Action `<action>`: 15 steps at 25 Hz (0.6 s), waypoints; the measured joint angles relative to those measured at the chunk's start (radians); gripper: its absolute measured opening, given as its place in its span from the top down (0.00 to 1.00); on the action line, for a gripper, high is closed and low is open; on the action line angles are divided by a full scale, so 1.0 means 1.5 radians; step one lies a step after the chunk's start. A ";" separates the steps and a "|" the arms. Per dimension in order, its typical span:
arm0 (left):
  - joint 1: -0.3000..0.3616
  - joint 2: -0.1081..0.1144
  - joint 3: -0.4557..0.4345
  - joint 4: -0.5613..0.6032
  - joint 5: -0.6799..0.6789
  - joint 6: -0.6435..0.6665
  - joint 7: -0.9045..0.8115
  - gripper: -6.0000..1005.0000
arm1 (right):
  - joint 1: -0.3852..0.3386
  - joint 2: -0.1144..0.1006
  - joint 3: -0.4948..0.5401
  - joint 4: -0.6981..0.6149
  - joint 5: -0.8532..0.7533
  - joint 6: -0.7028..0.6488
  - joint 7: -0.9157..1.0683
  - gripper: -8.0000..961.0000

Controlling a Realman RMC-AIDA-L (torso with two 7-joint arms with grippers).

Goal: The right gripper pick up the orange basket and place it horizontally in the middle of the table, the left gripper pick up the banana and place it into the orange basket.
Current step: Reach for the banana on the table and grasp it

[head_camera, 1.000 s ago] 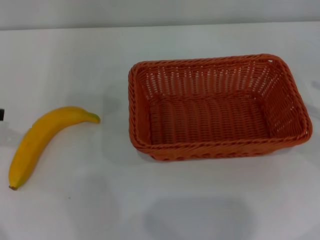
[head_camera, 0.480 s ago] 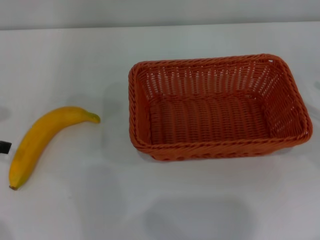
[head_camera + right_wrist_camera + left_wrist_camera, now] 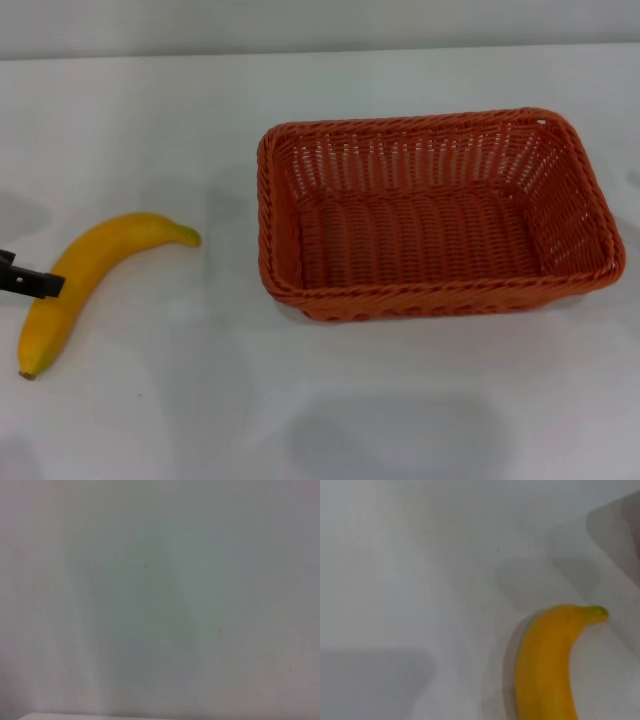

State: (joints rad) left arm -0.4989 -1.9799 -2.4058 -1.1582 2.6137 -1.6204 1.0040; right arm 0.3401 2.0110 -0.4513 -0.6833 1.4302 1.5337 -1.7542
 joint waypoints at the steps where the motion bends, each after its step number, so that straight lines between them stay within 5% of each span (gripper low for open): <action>1: -0.001 -0.001 0.008 0.009 0.001 0.011 0.000 0.13 | 0.000 0.000 0.000 0.002 0.000 -0.001 -0.001 0.09; 15: -0.030 0.003 0.020 0.112 0.014 0.090 0.005 0.13 | -0.003 -0.001 0.001 0.010 0.001 -0.009 0.001 0.09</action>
State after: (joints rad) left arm -0.5432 -1.9756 -2.3753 -0.9910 2.6345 -1.4853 1.0116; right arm 0.3359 2.0099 -0.4494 -0.6678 1.4312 1.5209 -1.7530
